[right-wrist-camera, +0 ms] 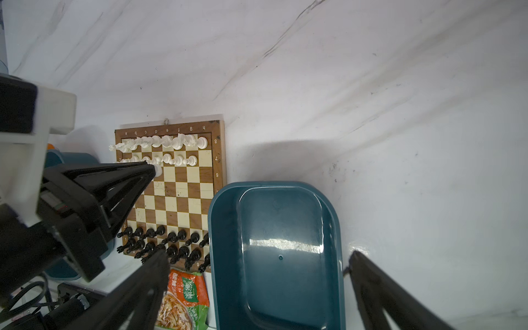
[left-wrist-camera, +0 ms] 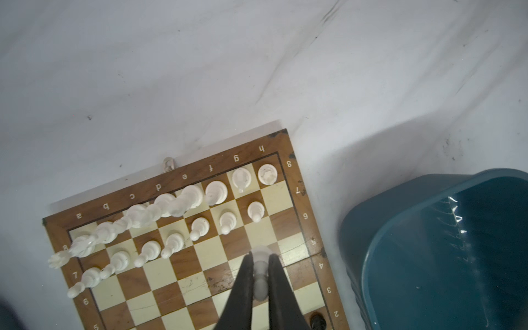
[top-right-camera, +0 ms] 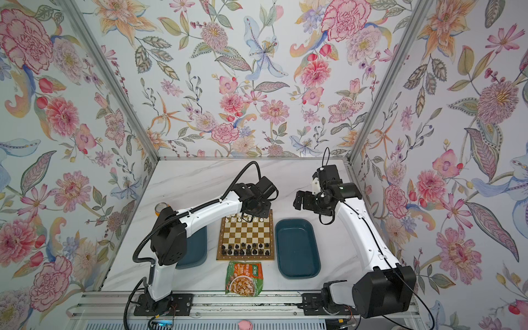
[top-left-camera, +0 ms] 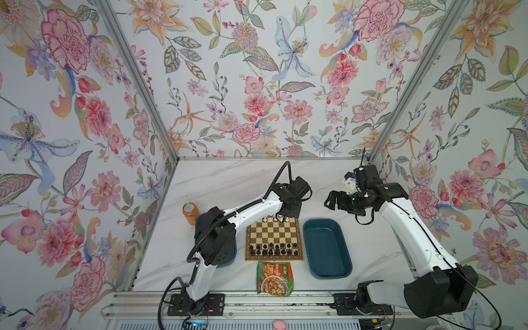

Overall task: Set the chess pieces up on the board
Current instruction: 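Lift the white pawn with the left gripper and carry it over the board, then lower the pawn onto the far second row and open the left gripper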

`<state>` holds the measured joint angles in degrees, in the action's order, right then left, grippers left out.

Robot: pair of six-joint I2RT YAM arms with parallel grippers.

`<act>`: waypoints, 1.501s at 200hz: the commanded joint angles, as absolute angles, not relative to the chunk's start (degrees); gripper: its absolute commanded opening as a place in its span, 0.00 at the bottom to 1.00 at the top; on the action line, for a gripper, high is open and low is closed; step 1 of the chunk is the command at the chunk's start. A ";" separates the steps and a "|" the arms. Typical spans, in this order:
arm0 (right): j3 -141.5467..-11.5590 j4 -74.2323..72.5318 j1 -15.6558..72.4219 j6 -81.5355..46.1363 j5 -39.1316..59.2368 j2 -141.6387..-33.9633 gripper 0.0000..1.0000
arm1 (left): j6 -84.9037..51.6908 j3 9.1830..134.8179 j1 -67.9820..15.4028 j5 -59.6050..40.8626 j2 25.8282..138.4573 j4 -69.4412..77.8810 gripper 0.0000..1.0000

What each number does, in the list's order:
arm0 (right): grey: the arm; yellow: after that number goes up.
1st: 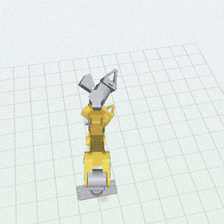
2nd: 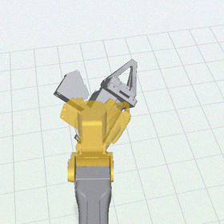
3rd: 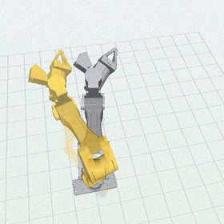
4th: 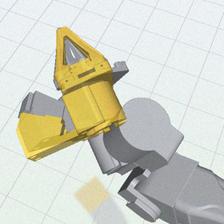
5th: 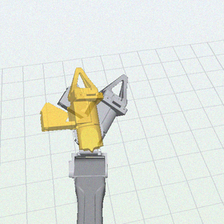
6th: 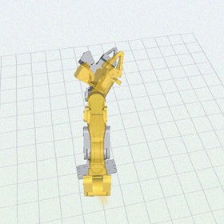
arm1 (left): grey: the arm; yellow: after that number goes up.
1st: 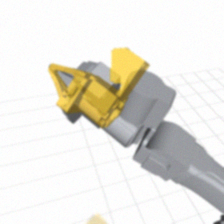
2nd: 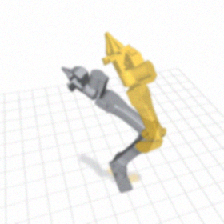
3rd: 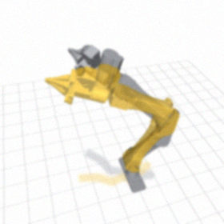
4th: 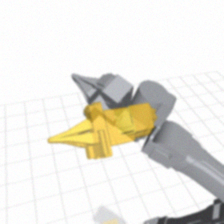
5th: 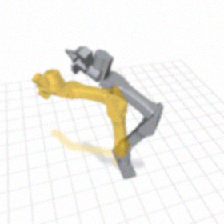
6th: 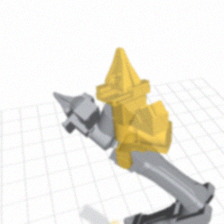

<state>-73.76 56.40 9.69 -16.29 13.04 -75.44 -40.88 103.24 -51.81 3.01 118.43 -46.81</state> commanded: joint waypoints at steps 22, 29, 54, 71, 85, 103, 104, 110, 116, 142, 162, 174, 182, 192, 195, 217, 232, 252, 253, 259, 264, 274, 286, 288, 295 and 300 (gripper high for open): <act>-72.91 59.49 6.24 -14.79 15.01 -72.37 0.99 | -39.69 106.70 -53.52 0.41 123.02 -45.25 0.14; -72.91 59.85 5.70 -14.52 15.20 -72.03 0.99 | -39.68 106.83 -53.57 0.27 123.50 -44.93 0.15; -72.60 60.38 4.75 -14.15 15.27 -71.04 0.99 | -39.86 107.14 -53.61 -0.49 125.16 -44.60 0.15; -72.43 60.38 4.79 -14.41 15.97 -70.75 0.99 | -39.89 107.14 -53.70 -0.58 125.85 -44.75 0.15; -72.29 60.38 4.75 -14.34 15.91 -70.64 0.99 | -39.89 106.91 -53.58 -0.58 126.02 -44.73 0.15; -71.98 60.39 4.66 -14.23 15.64 -70.65 0.99 | -39.75 106.70 -53.54 -0.45 126.53 -44.78 0.15; -71.94 60.38 4.66 -14.24 15.64 -70.66 0.99 | -39.78 106.70 -53.49 -0.44 126.55 -44.80 0.15; -71.90 60.38 4.66 -14.24 15.72 -70.73 0.99 | -39.73 106.70 -53.44 -0.43 126.74 -44.91 0.15; -71.89 60.38 4.66 -14.24 15.69 -70.79 0.99 | -39.72 106.64 -53.39 -0.36 126.87 -45.04 0.15; -72.14 60.36 4.44 -14.10 15.55 -71.14 0.99 | -39.42 106.44 -52.90 -0.35 127.10 -44.92 0.16; -72.07 60.30 4.22 -14.15 15.42 -71.26 0.99 | -39.05 106.14 -52.18 -0.43 127.24 -44.88 0.16; -71.98 60.37 4.07 -14.10 15.38 -71.25 0.99 | -38.89 105.95 -51.74 -0.51 127.27 -44.71 0.16; -72.00 60.31 3.97 -14.15 15.38 -71.28 0.99 | -38.67 105.83 -51.57 -0.47 127.34 -44.49 0.16; -72.10 60.29 3.82 -14.11 15.37 -71.36 0.99 | -38.45 105.83 -51.32 -0.67 127.48 -44.52 0.16; -72.07 60.29 3.78 -14.13 15.38 -71.41 0.99 | -38.34 105.82 -51.23 -0.71 127.51 -44.48 0.16; -72.46 60.30 3.70 -14.14 15.28 -71.76 0.99 | -38.13 105.91 -50.65 -0.90 127.67 -44.30 0.16; -72.59 60.33 3.60 -14.06 15.22 -71.90 0.99 | -38.03 106.02 -50.36 -1.25 127.80 -44.24 0.16; -72.71 60.33 3.43 -14.06 15.20 -72.22 0.99 | -37.88 106.38 -50.21 -1.68 128.37 -44.22 0.16; -72.70 60.31 3.43 -14.06 15.20 -72.19 0.99 | -37.88 106.41 -50.20 -1.72 128.34 -44.21 0.16; -72.73 60.30 3.39 -13.99 15.13 -72.20 0.99 | -37.79 106.61 -50.21 -1.77 128.53 -44.36 0.16; -72.69 60.33 3.34 -13.98 15.10 -72.25 0.99 | -37.79 106.76 -50.19 -1.92 128.66 -44.38 0.16; -72.72 60.33 3.26 -13.93 15.03 -72.37 0.99 | -37.71 106.95 -50.15 -2.00 128.94 -44.46 0.16; -72.76 60.37 3.16 -13.97 15.11 -72.51 0.99 | -37.76 107.18 -50.17 -2.19 129.15 -44.60 0.16; -72.68 60.38 3.16 -13.97 15.07 -72.53 0.99 | -37.78 107.19 -50.23 -2.26 129.23 -44.57 0.16; -72.71 60.34 3.16 -13.96 15.12 -72.60 0.99 | -37.65 107.29 -50.19 -2.43 129.33 -44.57 0.16; -72.69 60.26 3.08 -13.92 15.06 -72.75 0.99 | -37.72 107.38 -50.19 -2.45 129.44 -44.64 0.16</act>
